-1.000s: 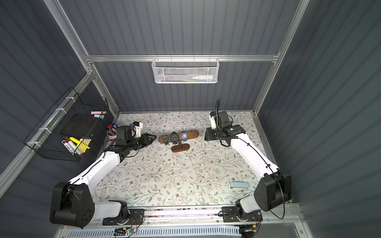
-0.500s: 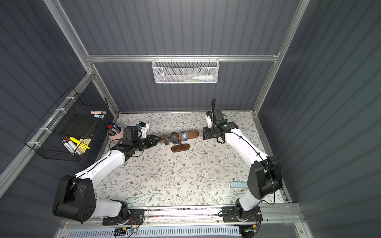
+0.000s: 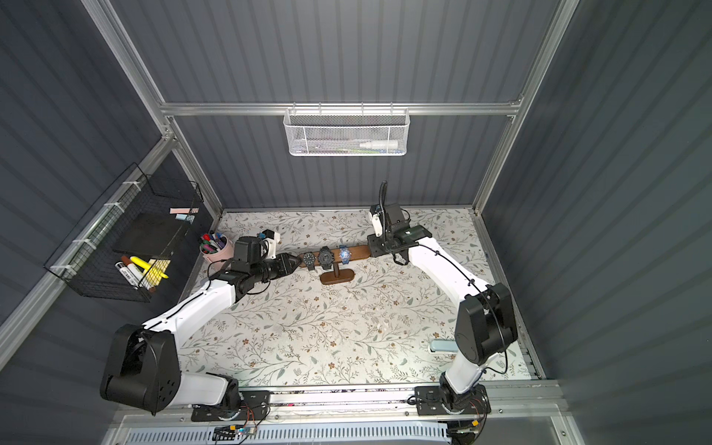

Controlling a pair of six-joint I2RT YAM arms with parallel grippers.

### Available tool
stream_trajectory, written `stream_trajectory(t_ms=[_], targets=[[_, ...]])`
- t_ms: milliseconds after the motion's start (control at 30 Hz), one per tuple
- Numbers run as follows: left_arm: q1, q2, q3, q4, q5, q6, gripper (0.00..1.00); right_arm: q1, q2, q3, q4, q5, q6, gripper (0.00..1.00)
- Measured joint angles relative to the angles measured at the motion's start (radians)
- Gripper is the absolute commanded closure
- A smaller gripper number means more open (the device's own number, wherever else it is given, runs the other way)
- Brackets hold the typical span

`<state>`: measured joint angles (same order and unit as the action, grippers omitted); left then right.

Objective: Place watch on stand
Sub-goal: Place the watch on the stand.

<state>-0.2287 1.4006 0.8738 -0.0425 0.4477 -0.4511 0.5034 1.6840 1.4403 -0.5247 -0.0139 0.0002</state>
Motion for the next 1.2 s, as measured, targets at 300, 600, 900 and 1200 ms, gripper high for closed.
stream_trajectory(t_ms=[300, 600, 900, 1200], targets=[[-0.008, 0.000, 0.000, -0.002, -0.003, 0.001, 0.66, 0.044, 0.025, 0.002, -0.007, 0.061, -0.012, 0.62], [-0.013, 0.000, 0.000, -0.003, -0.007, 0.003, 0.66, 0.078, 0.048, 0.040, -0.018, 0.086, -0.013, 0.62], [-0.015, 0.000, 0.000, -0.006, -0.007, 0.004, 0.66, 0.127, 0.083, 0.071, -0.035, 0.135, -0.028, 0.62], [-0.015, 0.000, 0.000, -0.006, -0.007, 0.004, 0.65, 0.150, 0.115, 0.109, -0.061, 0.174, -0.035, 0.62]])
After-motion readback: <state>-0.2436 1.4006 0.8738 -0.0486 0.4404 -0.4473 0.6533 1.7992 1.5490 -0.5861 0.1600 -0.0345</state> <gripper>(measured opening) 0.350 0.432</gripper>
